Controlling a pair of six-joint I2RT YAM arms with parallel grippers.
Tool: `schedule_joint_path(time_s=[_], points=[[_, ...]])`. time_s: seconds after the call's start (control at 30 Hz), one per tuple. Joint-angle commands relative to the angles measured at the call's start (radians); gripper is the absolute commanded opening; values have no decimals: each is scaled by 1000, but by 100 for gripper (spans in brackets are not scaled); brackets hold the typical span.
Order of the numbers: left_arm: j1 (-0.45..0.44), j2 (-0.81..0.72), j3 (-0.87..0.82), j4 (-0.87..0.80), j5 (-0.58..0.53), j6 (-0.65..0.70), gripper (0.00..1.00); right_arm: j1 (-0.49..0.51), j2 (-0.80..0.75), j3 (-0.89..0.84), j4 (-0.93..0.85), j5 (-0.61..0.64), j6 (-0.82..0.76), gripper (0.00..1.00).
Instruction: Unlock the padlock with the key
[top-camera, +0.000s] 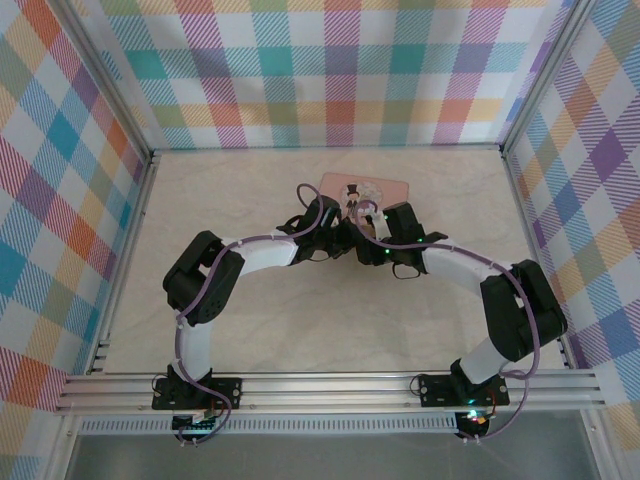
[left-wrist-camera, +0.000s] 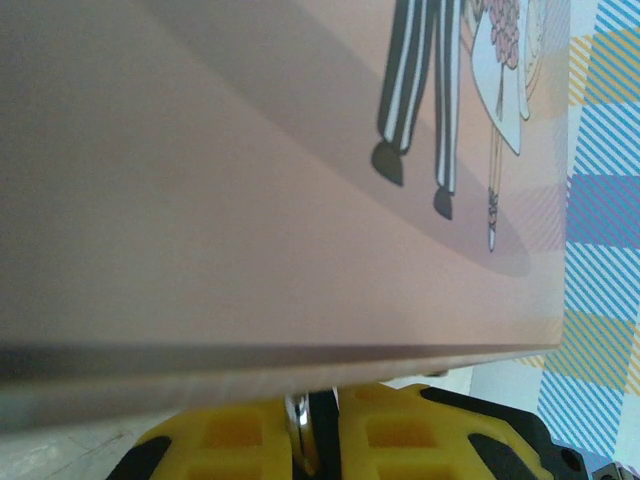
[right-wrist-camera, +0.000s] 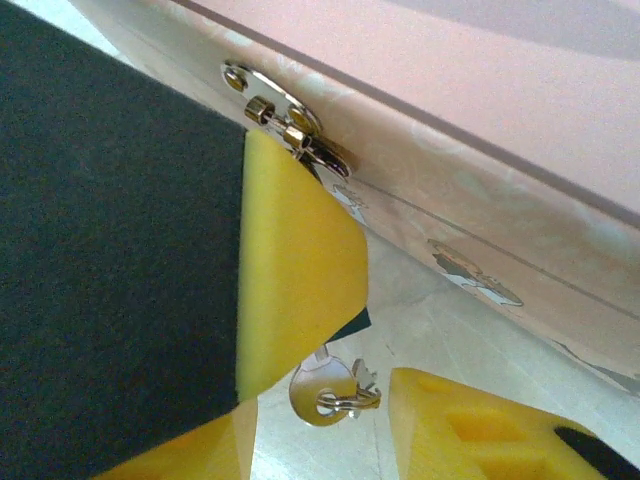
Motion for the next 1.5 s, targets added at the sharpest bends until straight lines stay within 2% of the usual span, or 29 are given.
schedule_joint_path(time_s=[0.0, 0.47, 0.8, 0.87, 1.0, 1.07, 1.2, 1.37, 1.47], points=[[-13, -48, 29, 16, 66, -14, 2, 12, 13, 49, 14, 36, -33, 41], [-13, -36, 22, 34, 85, -26, 1, 31, 41, 92, 14, 76, -66, 40], [-13, -23, 14, 67, 106, -46, 1, 35, 4, 27, 132, 74, -73, 35], [-12, -23, 14, 68, 107, -46, 1, 35, 6, 31, 128, 68, -74, 29], [-10, -26, 9, 68, 105, -43, 1, 35, 8, 33, 117, 48, -72, 8], [-9, -27, 5, 65, 102, -41, 1, 34, 13, 34, 106, 34, -70, 1], [-6, -28, -3, 65, 99, -40, 4, 33, 17, 16, 113, 7, -57, 0], [-5, -33, -10, 46, 81, -26, 11, 35, 16, -4, 124, -20, -39, 0], [-5, -37, -18, 29, 64, -20, 27, 33, 30, -18, 136, -53, -14, 0]])
